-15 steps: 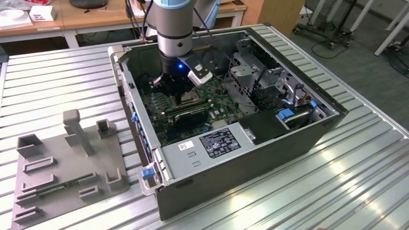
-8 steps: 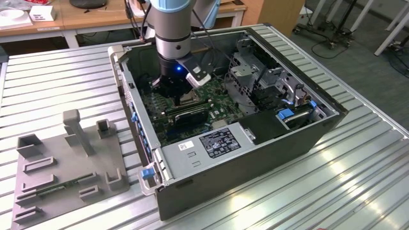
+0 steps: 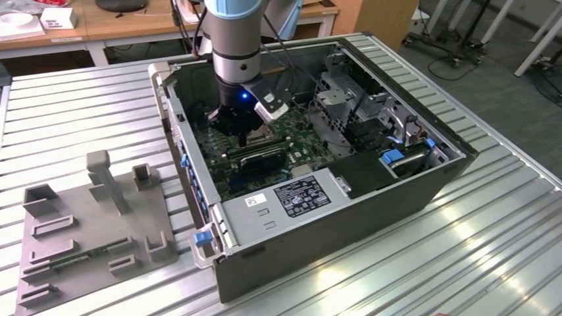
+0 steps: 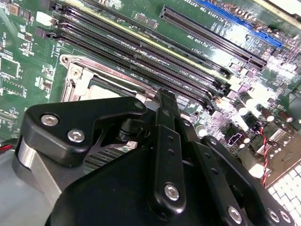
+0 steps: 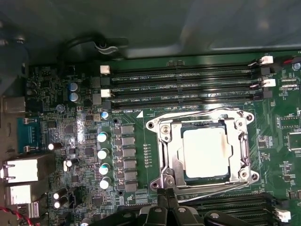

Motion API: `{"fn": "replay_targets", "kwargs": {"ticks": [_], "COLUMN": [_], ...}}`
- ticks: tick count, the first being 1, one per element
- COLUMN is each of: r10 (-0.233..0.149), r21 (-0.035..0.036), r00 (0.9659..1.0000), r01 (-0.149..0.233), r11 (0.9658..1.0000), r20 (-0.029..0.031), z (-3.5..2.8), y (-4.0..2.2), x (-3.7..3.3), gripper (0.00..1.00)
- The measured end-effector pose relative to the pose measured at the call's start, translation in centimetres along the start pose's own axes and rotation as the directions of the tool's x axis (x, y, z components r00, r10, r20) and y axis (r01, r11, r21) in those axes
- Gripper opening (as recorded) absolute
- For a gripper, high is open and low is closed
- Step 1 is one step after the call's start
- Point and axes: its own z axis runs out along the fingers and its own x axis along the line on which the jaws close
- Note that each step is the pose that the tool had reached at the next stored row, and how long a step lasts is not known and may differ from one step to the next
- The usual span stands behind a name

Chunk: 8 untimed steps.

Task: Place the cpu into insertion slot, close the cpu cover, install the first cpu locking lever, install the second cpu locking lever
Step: 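Install the second cpu locking lever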

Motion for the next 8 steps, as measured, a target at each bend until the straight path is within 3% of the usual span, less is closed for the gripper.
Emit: {"fn": "replay_targets", "kwargs": {"ticks": [8], "r10": [0.0], "r21": [0.0001], "r00": [1.0], "r01": [0.0], "r11": [1.0], "r20": [0.0], "z": [0.09], "y": [-0.01], "x": [0.03], "gripper": [0.11]}}
